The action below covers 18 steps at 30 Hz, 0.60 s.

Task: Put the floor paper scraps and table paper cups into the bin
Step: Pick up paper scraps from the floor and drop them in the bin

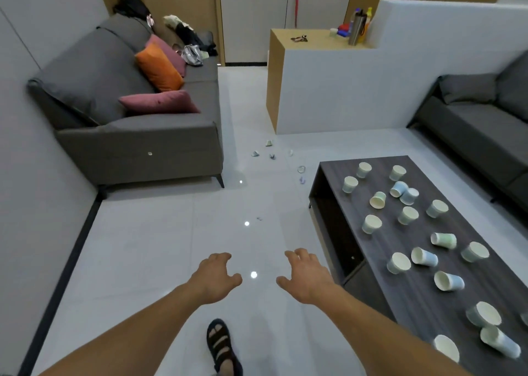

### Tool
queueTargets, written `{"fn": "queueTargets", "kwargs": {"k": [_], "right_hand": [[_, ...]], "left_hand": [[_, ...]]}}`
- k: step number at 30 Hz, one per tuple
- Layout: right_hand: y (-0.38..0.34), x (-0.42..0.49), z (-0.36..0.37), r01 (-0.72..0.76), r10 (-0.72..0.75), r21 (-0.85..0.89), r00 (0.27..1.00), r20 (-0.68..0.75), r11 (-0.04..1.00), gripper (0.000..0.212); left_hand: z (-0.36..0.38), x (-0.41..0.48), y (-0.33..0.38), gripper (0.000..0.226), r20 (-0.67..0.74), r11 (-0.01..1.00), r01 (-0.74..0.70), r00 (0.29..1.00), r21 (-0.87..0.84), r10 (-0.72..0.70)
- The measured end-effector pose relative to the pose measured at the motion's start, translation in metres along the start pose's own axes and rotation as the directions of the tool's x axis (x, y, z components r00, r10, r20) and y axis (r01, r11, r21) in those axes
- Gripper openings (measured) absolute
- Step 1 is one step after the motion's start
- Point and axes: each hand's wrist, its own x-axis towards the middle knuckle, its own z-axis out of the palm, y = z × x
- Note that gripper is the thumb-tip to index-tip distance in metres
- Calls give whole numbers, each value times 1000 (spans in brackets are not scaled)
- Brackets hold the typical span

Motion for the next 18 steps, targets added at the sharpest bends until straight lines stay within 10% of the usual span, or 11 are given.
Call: {"fn": "queueTargets", "kwargs": {"k": [18], "right_hand": [[9, 305, -135, -113, 111, 69, 993, 40, 991, 75]], "left_hand": [[-182, 330, 62, 71, 99, 994, -57, 994, 93, 47]]}}
